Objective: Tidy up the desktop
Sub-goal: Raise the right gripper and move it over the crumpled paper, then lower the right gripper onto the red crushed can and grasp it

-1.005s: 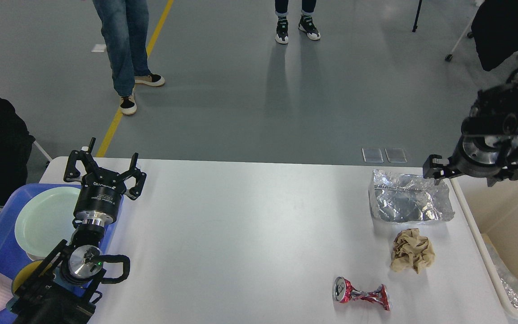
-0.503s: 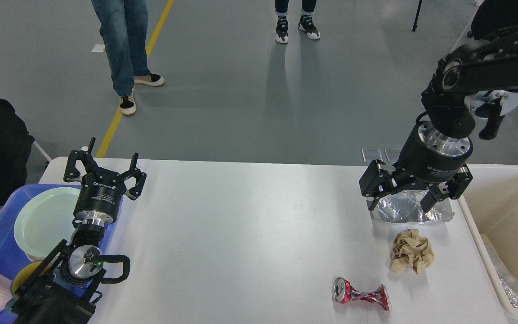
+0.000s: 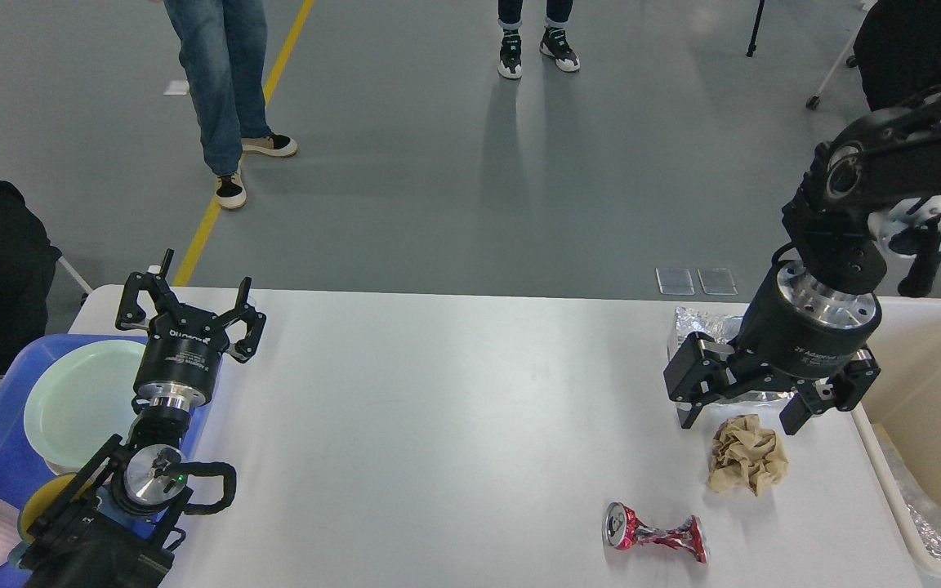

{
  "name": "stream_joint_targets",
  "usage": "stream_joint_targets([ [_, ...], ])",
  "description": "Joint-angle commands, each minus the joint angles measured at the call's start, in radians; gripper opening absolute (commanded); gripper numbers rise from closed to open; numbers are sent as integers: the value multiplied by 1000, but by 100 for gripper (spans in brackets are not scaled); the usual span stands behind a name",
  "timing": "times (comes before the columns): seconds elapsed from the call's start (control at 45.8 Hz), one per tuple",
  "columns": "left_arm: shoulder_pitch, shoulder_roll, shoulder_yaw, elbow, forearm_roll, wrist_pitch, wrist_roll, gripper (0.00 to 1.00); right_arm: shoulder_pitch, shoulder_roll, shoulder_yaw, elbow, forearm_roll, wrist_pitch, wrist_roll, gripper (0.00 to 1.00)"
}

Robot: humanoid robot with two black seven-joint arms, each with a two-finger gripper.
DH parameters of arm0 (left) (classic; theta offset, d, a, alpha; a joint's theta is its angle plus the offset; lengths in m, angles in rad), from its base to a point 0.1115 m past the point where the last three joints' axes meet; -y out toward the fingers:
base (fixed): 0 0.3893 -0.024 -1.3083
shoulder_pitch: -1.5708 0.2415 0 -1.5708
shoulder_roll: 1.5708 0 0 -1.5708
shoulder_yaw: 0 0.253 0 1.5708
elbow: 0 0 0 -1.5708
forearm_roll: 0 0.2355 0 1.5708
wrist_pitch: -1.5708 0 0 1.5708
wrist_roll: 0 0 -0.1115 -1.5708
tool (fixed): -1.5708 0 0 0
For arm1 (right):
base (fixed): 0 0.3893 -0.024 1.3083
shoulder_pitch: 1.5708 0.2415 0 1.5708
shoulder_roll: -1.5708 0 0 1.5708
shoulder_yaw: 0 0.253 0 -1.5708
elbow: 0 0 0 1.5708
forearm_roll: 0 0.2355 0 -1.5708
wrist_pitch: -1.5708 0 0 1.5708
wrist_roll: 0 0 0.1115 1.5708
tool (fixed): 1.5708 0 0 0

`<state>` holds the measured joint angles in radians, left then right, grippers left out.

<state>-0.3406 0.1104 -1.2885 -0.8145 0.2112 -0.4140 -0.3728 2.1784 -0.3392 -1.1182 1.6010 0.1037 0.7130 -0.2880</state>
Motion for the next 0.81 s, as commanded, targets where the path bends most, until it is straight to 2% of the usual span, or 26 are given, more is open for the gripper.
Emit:
stream_joint_targets([
  [0.0,0,0,0,0,0,0,0,96,-60,-1,-2,0,71,-69,-3,100],
  [0.087,0,0,0,0,0,0,0,96,-109,-9,-3,0,161,-138,-13,95],
  [0.109,0,0,0,0,0,0,0,96,-121,-7,-2,0,189,-156,-22,91],
  [0.175,0,0,0,0,0,0,0,96,-158,0,1,2,276,-216,-86,81],
  [0.24,0,0,0,0,0,0,0,96,-201,5,9,5,388,-288,-157,81],
  [0.284,0,0,0,0,0,0,0,96,-244,6,20,4,460,-352,-174,85],
  [0.415,0,0,0,0,0,0,0,96,-350,19,64,-1,592,-519,-174,95],
  [0.525,0,0,0,0,0,0,0,96,-439,14,138,-12,675,-656,-174,93],
  [0.634,0,0,0,0,0,0,0,96,-532,11,199,-41,712,-713,-171,92],
  [0.787,0,0,0,0,0,0,-1,96,-698,34,307,-139,705,-730,-169,94],
])
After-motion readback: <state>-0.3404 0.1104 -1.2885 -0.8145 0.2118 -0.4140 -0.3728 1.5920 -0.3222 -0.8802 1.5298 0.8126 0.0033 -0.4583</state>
